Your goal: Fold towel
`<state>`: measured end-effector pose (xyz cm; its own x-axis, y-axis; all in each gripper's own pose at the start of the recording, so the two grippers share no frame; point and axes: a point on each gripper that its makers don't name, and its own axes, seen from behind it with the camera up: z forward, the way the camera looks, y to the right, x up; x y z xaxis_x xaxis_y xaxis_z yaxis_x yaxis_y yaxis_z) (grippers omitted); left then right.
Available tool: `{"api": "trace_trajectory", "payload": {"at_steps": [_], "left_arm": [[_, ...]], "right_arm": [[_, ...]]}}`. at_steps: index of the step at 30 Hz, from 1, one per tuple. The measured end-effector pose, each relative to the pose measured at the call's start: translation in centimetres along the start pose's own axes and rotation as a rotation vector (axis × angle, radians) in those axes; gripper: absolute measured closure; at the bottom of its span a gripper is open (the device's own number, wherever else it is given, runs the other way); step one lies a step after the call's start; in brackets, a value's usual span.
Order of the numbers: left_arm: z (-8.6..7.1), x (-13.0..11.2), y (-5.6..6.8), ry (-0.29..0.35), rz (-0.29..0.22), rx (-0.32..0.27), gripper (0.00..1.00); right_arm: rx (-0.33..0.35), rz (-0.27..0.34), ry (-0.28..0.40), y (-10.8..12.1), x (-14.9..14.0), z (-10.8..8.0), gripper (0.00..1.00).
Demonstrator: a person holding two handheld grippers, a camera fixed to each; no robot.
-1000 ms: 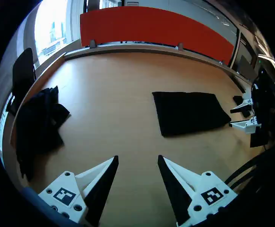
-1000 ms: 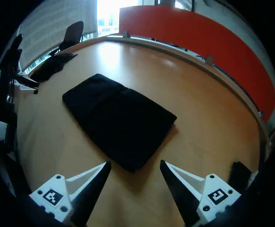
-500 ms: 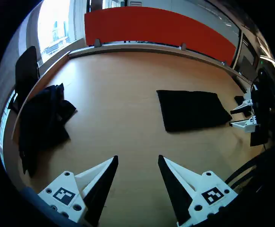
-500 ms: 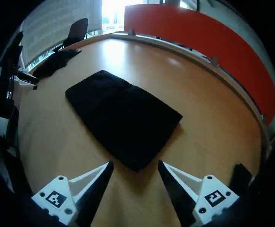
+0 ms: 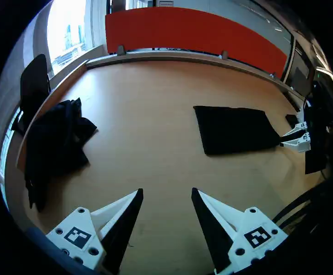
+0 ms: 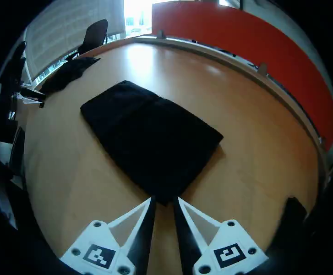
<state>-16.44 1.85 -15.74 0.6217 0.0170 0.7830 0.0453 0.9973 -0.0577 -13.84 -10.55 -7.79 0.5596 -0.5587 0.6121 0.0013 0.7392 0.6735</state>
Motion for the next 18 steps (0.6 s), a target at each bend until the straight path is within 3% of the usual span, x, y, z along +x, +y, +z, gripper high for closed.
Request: {"api": "trace_trajectory", "payload": {"at_steps": [6, 18], "left_arm": [[0.0, 0.1, 0.0, 0.000, 0.003, 0.000, 0.22], [0.0, 0.3, -0.2, 0.000, 0.006, 0.003, 0.23]], "right_arm": [[0.001, 0.021, -0.003, 0.0, 0.0, -0.1, 0.94], [-0.006, 0.031, 0.029, -0.2, 1.3, -0.9, 0.96]]}}
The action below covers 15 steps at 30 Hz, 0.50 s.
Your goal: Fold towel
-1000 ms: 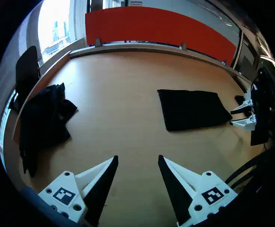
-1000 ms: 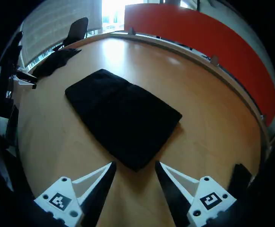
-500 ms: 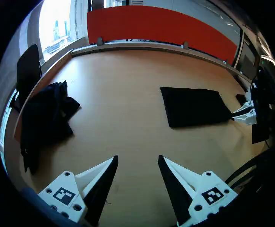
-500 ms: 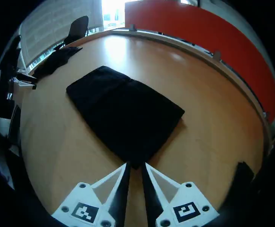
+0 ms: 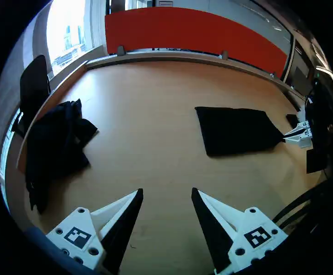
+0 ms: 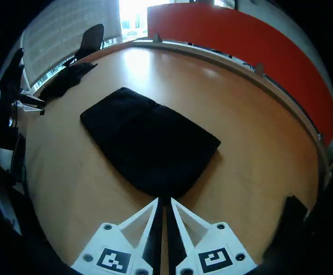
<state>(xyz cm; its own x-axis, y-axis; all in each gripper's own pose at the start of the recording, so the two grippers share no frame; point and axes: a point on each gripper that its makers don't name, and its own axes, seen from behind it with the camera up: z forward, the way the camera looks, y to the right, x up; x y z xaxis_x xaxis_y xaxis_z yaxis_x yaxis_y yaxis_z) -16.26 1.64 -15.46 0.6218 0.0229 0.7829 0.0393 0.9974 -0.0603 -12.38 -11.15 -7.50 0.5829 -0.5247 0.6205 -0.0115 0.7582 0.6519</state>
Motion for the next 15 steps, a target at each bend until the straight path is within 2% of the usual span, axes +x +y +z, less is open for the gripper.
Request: {"api": "trace_trajectory", "payload": {"at_steps": [9, 15], "left_arm": [[0.2, 0.3, 0.0, 0.002, -0.001, 0.000, 0.23], [0.2, 0.7, 0.0, 0.008, 0.000, -0.002, 0.22]], "right_arm": [[-0.017, -0.024, 0.057, 0.2, 2.9, -1.0, 0.95], [-0.037, -0.054, 0.118, 0.4, 5.8, -2.5, 0.96]]}}
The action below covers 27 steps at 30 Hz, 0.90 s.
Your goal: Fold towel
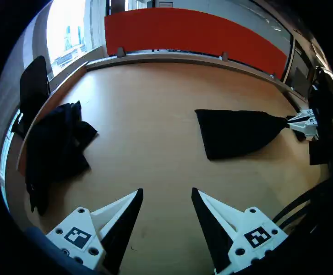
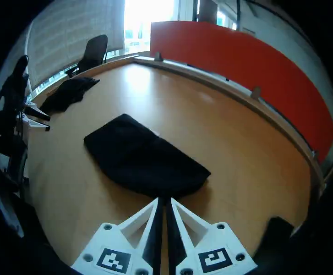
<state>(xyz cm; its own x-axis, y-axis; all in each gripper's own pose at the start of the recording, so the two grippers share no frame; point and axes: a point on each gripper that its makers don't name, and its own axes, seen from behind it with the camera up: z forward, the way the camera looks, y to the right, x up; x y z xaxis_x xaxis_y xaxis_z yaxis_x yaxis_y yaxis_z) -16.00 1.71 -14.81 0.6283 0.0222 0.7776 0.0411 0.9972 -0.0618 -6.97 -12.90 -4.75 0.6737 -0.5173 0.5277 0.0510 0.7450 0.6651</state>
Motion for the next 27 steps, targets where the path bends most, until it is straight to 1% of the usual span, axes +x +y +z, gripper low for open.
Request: {"api": "trace_trajectory", "payload": {"at_steps": [8, 12, 20, 24, 27], "left_arm": [[0.0, 0.7, 0.2, 0.012, 0.003, -0.004, 0.23], [0.0, 0.9, 0.4, 0.016, 0.007, -0.007, 0.22], [-0.1, 1.4, 0.8, 0.025, 0.009, -0.013, 0.23], [0.0, 1.5, 1.0, 0.027, 0.012, -0.014, 0.22], [0.0, 1.5, 1.0, 0.028, 0.013, -0.014, 0.23]], "right_arm": [[-0.042, -0.017, 0.051, 1.7, 2.5, -1.9, 0.96], [-0.061, -0.029, 0.061, 2.5, 3.0, -3.0, 0.96], [-0.080, -0.050, 0.085, 3.3, 4.1, -4.8, 0.96], [-0.080, -0.062, 0.088, 3.2, 4.4, -5.2, 0.96], [-0.076, -0.068, 0.087, 3.1, 4.4, -5.1, 0.96]]}}
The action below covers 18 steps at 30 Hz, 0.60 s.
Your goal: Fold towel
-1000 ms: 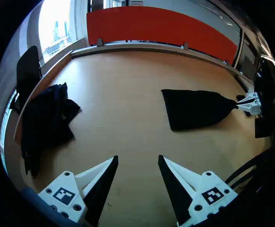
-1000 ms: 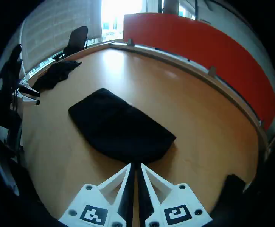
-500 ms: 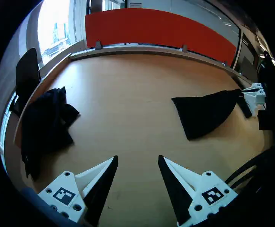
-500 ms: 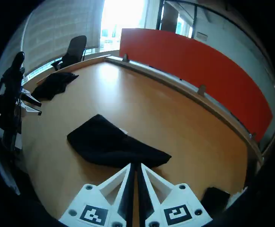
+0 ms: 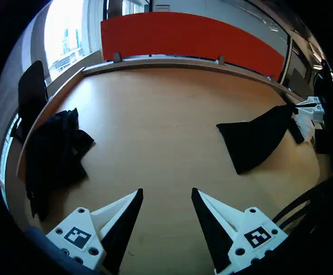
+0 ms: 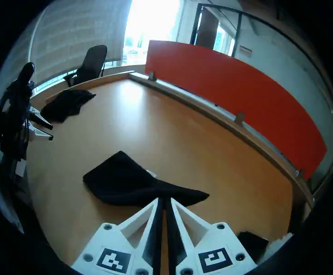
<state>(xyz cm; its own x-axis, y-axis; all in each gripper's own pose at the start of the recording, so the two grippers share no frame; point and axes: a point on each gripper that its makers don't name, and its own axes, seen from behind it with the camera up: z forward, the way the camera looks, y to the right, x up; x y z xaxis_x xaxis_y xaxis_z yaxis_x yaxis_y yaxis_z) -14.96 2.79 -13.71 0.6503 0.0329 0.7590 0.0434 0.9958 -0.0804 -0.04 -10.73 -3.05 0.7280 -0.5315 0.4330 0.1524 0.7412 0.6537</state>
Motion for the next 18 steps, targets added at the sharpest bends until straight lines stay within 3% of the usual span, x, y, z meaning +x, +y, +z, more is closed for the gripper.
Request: {"api": "trace_trajectory", "payload": {"at_steps": [9, 18], "left_arm": [[-0.1, 0.1, 0.0, 0.004, -0.005, -0.001, 0.23], [-0.5, 0.5, -0.3, 0.013, -0.012, 0.001, 0.22]], "right_arm": [[0.027, -0.024, -0.002, -0.9, 0.4, 0.5, 0.96], [0.084, -0.074, -0.003, -3.2, 1.2, 1.7, 0.96]]}}
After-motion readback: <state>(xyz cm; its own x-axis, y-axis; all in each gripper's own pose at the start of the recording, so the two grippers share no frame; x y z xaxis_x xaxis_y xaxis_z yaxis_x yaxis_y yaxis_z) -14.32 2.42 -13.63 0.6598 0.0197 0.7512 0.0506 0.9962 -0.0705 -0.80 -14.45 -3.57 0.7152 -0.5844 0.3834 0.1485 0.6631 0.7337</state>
